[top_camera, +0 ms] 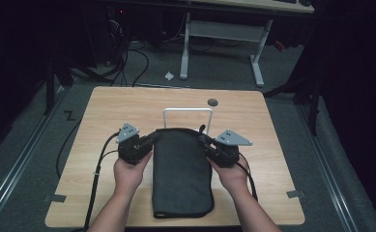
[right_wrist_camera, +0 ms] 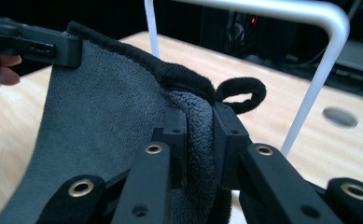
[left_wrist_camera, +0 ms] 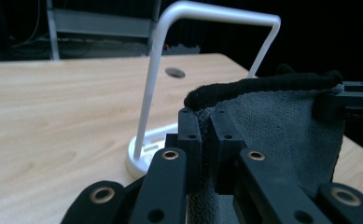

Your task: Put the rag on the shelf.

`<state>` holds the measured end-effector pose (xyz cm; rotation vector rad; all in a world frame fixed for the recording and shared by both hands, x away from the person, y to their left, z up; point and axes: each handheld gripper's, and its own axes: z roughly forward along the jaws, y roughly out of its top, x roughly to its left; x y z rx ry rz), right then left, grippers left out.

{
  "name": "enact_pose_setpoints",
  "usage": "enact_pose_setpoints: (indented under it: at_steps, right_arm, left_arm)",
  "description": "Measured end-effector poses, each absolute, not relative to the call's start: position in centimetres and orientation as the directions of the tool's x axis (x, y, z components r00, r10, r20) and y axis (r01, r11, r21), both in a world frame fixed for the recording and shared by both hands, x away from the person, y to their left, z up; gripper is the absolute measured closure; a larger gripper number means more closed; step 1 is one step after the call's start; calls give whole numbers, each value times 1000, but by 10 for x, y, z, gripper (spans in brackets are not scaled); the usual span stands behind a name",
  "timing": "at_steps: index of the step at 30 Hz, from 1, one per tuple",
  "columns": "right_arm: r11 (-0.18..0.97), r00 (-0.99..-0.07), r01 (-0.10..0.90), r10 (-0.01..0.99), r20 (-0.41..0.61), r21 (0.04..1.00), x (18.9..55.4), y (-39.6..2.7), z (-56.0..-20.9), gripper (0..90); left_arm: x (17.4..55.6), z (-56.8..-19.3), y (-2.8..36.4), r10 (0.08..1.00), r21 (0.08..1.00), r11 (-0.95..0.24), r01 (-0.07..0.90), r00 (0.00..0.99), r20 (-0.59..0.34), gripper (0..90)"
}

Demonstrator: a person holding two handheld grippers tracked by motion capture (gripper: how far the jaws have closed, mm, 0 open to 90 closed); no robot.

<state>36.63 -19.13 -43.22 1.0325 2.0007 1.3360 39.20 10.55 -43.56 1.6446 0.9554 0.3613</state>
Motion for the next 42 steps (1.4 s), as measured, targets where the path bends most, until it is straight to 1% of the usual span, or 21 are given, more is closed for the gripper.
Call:
enact_pose_setpoints:
  at_steps: [19,31,42]
  right_arm:
    - [179,-560,187,827,-45,966,375,-193,-374,783]
    - [131,-536,143,844,-35,981,382,-200,-349,782]
    - [132,-521,103,852,-59,986,391,-202,-322,783]
  left_arm:
    - [402,-373,103,740,962,8,271,645,-188,851]
    - [407,-345,99,737,978,8,208,660,-146,852]
    - [419,-322,96,738,987,8,158,666,-112,852]
